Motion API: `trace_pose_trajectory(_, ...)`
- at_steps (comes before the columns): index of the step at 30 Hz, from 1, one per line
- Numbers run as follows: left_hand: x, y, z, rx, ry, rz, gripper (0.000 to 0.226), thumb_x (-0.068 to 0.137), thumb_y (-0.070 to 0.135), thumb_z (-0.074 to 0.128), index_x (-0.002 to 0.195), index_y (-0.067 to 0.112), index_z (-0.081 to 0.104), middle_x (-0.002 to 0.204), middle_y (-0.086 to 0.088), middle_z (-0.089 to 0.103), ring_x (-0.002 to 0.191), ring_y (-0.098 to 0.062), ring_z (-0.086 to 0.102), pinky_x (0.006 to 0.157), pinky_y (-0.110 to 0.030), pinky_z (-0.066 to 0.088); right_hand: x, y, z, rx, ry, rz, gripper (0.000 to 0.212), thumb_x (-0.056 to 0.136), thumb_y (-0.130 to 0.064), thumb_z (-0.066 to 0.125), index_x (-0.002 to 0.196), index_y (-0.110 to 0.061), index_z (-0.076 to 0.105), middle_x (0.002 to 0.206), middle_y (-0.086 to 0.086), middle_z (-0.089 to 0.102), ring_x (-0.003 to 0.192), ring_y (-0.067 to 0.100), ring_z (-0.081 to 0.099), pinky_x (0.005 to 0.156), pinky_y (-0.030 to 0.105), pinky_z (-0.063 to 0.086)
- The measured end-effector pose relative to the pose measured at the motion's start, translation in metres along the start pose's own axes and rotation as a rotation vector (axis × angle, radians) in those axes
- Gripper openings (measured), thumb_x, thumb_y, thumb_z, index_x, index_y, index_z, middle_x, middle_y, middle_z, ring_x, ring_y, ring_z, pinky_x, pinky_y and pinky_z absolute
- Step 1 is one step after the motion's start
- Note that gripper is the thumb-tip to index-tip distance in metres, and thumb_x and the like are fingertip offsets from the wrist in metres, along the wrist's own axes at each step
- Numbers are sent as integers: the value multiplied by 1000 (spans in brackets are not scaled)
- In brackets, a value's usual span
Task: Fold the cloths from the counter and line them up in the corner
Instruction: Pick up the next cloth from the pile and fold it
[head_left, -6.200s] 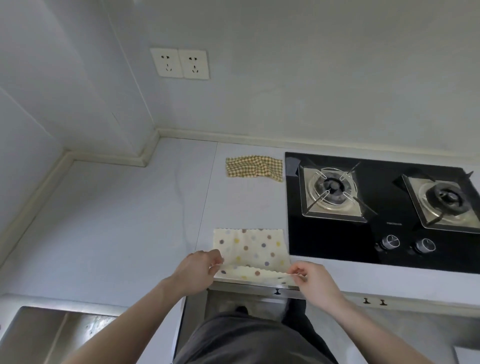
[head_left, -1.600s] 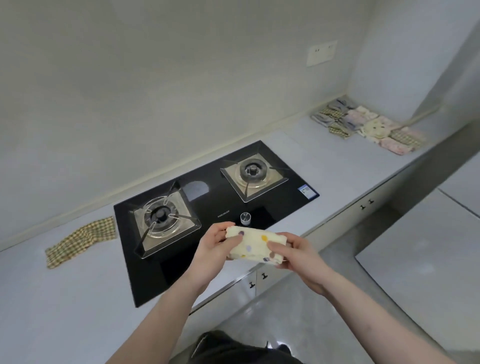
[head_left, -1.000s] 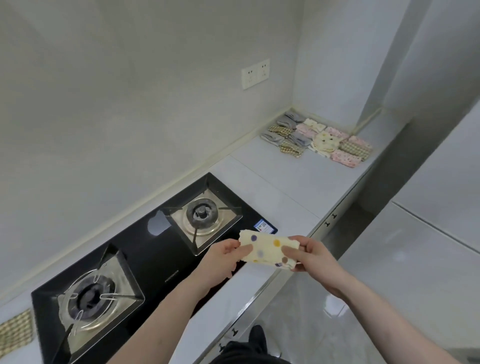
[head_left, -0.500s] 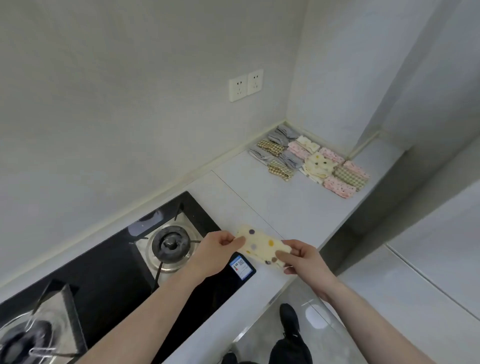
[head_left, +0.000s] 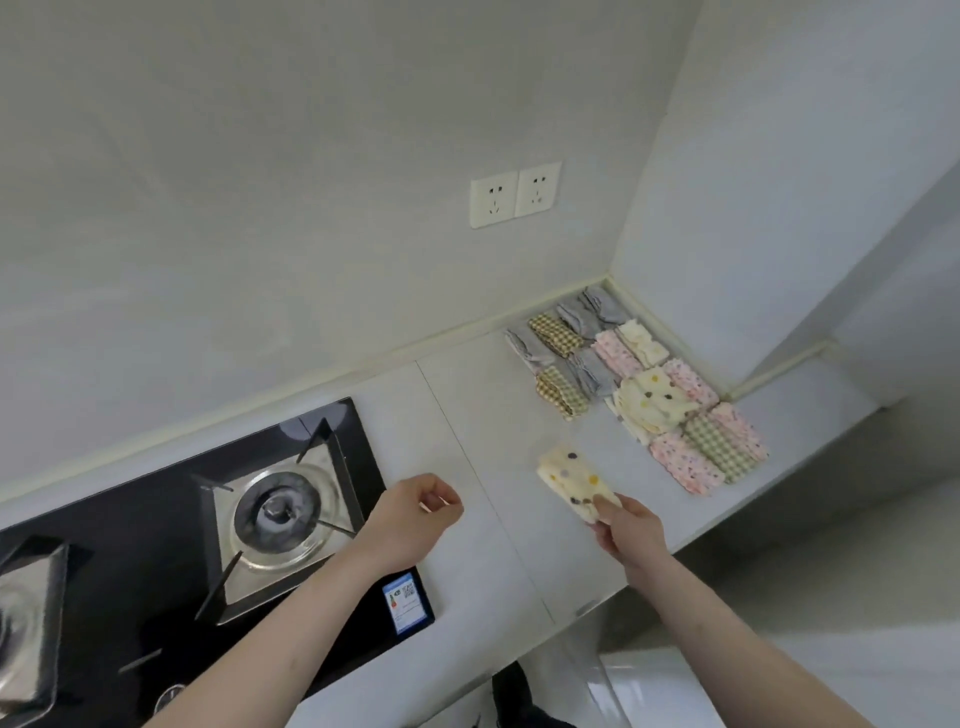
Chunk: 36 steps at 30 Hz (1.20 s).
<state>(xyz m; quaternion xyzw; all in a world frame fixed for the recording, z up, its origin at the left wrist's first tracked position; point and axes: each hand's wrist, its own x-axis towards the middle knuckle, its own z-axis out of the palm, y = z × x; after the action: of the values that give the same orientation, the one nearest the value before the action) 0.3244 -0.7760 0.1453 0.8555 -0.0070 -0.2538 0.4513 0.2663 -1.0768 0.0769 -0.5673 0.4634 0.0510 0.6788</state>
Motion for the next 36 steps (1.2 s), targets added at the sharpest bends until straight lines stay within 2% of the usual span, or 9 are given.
trace_pose_trajectory(4,8,8,11,3,37,-20,2,92,32,73,91,30,74,90,1,72,83,-24,72,65,-24,52,54,-20,-13,81,65,61,26,98,-19,67,123,-12,65,86,7,68,66,15,60,60,23,49)
trace_pose_trajectory(8,12,11,21,-5,67,-47,1,91,30,74,90,31,74,87,4,72,75,-14,73,69,-27,54,99,-39,-9,-91,107,-26,30,99,-21,59,125,-7,65,72,7,62,39,8,50,33,17,33)
trace_pose_trajectory(10,12,11,25,-8,87,-54,1,91,30,74,90,31,74,87,4,73,73,-10,72,70,-27,55,110,-46,-3,-124,99,-43,40,99,-24,60,137,-11,58,94,13,69,53,14,57,37,20,40)
trace_pose_trajectory(12,10,8,27,-13,101,-62,1,90,30,75,90,31,74,87,3,73,72,-10,72,72,-29,55,117,-47,-1,-319,132,-102,61,100,-32,61,154,-13,40,139,18,59,94,28,67,66,32,58)
trace_pose_trajectory(15,7,4,29,-9,99,-89,1,91,32,74,91,33,74,89,4,74,73,-8,72,77,-35,57,119,-37,-5,-730,175,-309,70,103,-36,56,160,-10,24,164,16,26,150,32,30,114,44,37)
trace_pose_trajectory(21,-1,-4,30,-17,116,-124,1,91,31,75,91,31,74,92,0,74,72,-9,71,74,-39,59,124,-16,-3,-1077,109,-636,46,100,-33,60,143,-18,56,157,6,35,136,30,46,99,42,51)
trace_pose_trajectory(26,-14,-14,21,-26,88,-132,3,92,32,73,95,31,73,91,3,75,76,-12,72,76,-41,60,129,-19,0,-1381,-32,-440,66,103,-44,49,160,-19,28,170,1,16,149,34,25,112,44,39)
trace_pose_trajectory(31,-42,-35,3,-55,91,-126,3,93,28,72,96,28,73,91,-1,76,79,-20,71,76,-38,60,99,-14,12,-1229,113,-547,54,98,-34,59,150,-24,48,161,2,27,137,33,36,101,45,49)
trace_pose_trajectory(36,-103,-79,-22,-60,151,-165,3,93,27,73,96,29,73,86,3,76,77,-13,72,80,-35,60,19,40,57,-997,-137,-754,44,96,-22,65,139,-29,59,149,-7,36,117,17,55,90,30,54)
